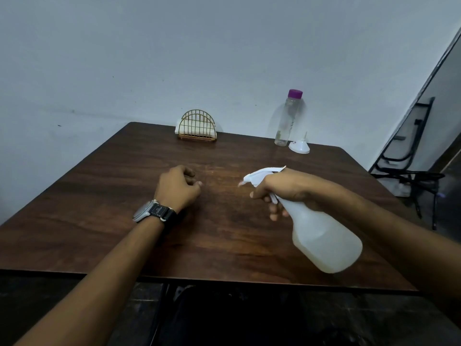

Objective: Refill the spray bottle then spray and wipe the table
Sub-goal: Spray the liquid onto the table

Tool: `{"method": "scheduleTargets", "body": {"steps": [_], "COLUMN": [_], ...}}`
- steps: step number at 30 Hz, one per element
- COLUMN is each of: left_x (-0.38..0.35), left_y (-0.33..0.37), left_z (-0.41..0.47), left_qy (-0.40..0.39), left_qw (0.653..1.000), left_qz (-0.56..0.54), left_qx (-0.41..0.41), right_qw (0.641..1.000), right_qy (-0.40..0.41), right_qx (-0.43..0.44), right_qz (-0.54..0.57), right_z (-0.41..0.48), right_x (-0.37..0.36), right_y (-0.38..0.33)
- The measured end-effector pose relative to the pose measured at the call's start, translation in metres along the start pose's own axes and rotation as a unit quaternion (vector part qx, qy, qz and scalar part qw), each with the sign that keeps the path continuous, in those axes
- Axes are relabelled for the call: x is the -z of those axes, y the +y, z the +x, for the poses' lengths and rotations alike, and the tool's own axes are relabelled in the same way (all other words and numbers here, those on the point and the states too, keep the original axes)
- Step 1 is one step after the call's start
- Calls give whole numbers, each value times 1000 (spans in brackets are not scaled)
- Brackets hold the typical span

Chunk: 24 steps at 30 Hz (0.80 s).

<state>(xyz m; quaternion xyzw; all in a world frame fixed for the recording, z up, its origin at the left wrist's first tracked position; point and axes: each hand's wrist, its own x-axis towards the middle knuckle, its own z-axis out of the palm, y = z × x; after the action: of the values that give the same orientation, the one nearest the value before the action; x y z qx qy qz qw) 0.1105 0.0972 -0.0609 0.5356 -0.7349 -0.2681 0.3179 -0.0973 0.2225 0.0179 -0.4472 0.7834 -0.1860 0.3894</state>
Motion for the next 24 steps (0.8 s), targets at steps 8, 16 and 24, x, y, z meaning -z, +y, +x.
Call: {"method": "scheduleTargets", "body": {"steps": [8, 16, 24], "left_x": [1, 1, -3], "left_y": [0, 0, 3], "left_z": [1, 4, 2], "left_qy": [-1, -6, 8], "left_qw": [1000, 1000, 1000], "left_qz": [-6, 1, 6], "left_qx": [5, 0, -3], "right_qw": [1000, 997, 994], "right_qy": [18, 55, 92], "right_qx": [-8, -59, -59], "right_qz": [14, 19, 3], "right_z": [-5, -23, -33], "right_x": [25, 54, 68], "right_y": [20, 58, 76]}}
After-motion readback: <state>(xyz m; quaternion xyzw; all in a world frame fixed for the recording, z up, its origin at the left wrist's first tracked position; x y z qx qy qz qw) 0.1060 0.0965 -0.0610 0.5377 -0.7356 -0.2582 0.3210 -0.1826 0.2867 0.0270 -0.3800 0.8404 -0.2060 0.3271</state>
